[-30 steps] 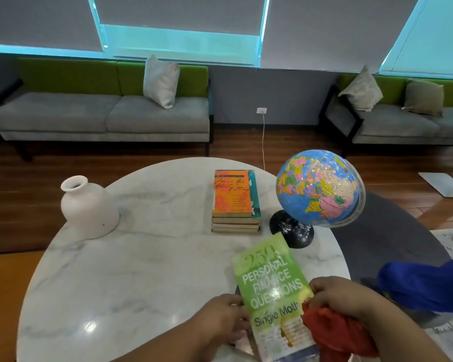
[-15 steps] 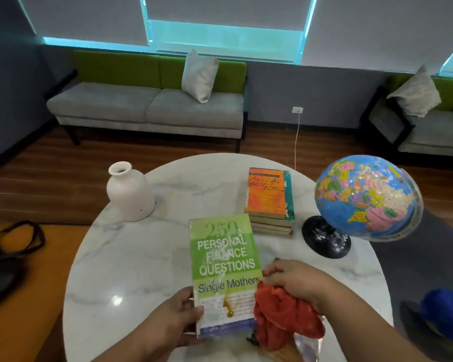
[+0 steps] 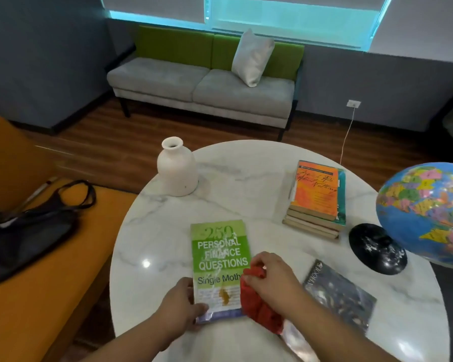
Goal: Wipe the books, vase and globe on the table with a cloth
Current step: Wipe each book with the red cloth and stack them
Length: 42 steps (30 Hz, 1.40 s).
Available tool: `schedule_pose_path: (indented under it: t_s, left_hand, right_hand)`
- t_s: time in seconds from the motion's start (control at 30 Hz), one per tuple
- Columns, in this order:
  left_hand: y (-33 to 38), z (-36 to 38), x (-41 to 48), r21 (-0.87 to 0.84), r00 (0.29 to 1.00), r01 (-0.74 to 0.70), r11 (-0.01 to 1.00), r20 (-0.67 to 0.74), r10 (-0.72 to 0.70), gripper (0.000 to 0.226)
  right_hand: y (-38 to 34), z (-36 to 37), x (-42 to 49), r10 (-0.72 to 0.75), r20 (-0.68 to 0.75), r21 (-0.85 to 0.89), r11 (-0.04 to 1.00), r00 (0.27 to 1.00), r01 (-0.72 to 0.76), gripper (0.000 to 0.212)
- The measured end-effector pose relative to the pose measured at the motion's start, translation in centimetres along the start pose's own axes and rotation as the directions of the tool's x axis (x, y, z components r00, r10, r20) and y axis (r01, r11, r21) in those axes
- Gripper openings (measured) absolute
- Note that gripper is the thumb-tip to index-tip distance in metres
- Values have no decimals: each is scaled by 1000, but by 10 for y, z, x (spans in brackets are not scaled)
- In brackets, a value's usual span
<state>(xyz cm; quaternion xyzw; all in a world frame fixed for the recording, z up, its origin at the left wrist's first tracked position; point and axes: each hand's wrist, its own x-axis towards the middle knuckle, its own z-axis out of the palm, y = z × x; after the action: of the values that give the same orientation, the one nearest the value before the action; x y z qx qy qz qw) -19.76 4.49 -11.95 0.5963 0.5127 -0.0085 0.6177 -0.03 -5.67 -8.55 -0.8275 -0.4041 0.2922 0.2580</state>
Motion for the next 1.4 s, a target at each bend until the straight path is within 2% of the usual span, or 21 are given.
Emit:
schedule_pose_path:
  t_s: [0.07,0.13,0.23,0.37,0.5,0.57,0.6,0.67,0.7,0.73,0.8,0.93,0.97,1.07,1.13,1.2,1.3,1.4]
  left_hand:
    - [-4,0,5,11,1000,-8,1000,-14,8,46]
    - [-7,-1,7,20,1000,-14,1000,-19,15,49]
    - [-7,-2,8,2,1000,-25,1000,-14,25,45]
    - [-8,-1,10,2,999,-24,1000,-28,24,45]
    - [-8,1,11,-8,1000,-8,1000,-24,7,44]
    - [-9,2,12,-27,1000,8,1000,-10,-8,43]
    - [-9,2,12,-29,1000,9,1000,-7,-9,43]
    - [-10,2,12,-38,1000,9,999,-5,-9,43]
    - [-11,1,12,-42,1000,10,999,-4,-10,43]
    - [-12,1,13,-45,1000,8,999,-6,-8,44]
    - [-13,1,15,-51,1000,4,999,-5,-5,44]
    - [-13,2,15,-61,1000,3,998,15,-2,44]
    - [-13,1,15,-61,1000,3,998,16,-2,44]
    - [-14,0,15,-70,1000,-2,998,11,3,43]
    - [-14,1,16,-65,1000,-6,998,9,6,44]
    - [-13,2,16,-60,1000,-10,998,4,10,44]
    - [-14,2,15,-63,1000,-17,998,4,17,43]
    - [-14,2,15,-69,1000,-17,997,6,18,43]
  right_hand:
    - [4,22,-11,-178,148,-151,968,973,200,28]
    - [10,32,-17,-287,262,-221,911,921,347,40]
    - [13,32,-11,-277,209,-191,929,938,317,65]
    - [-1,36,-4,-264,141,-255,922,954,293,32]
    - [6,40,-9,-337,264,-308,859,904,410,30]
    - [9,33,2,-273,178,-329,889,945,319,28]
    - [8,28,6,-235,115,-329,908,965,260,30]
    - [1,23,6,-248,80,-315,913,965,260,53]
    - [-1,24,1,-265,142,-306,905,954,297,63]
    - [-2,28,-5,-292,220,-293,890,931,349,61]
    - [6,34,-11,-317,329,-253,878,889,407,37]
    - [21,32,-3,-295,50,-228,927,954,299,29]
    - [21,34,-5,-305,48,-235,922,951,308,31]
    - [23,42,-13,-376,249,-241,869,893,433,48]
    - [27,37,-13,-397,310,-299,822,864,485,53]
    - [33,37,-11,-400,264,-322,822,878,471,51]
    - [39,47,-18,-386,79,-265,881,919,392,39]
    - [37,51,-24,-387,-2,-272,888,922,372,36]
